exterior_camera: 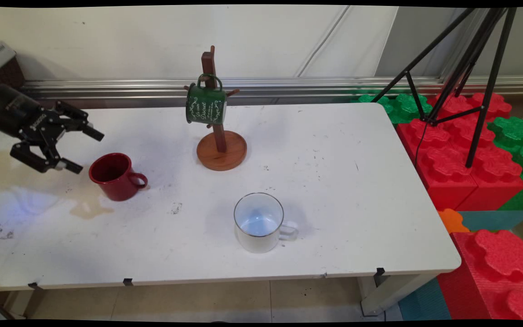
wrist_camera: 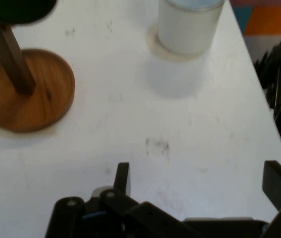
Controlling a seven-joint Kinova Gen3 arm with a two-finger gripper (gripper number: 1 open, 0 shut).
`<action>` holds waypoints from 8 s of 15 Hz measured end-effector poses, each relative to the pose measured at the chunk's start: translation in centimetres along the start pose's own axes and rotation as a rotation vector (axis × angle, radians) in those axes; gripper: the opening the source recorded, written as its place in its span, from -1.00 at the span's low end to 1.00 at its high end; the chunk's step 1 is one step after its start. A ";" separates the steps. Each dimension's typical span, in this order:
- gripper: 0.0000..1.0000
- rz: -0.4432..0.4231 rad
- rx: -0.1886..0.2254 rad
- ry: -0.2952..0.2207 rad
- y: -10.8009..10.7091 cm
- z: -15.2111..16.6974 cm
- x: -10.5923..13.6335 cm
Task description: Pick up the green mug from the rack, then place the picked object on the table
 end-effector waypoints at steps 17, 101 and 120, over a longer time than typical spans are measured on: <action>1.00 -0.082 0.005 0.225 -2.4 0.5 4.8; -1.00 -0.357 -0.003 0.438 -6.6 13.8 7.0; -1.00 -0.232 -0.057 0.371 -2.6 8.3 6.4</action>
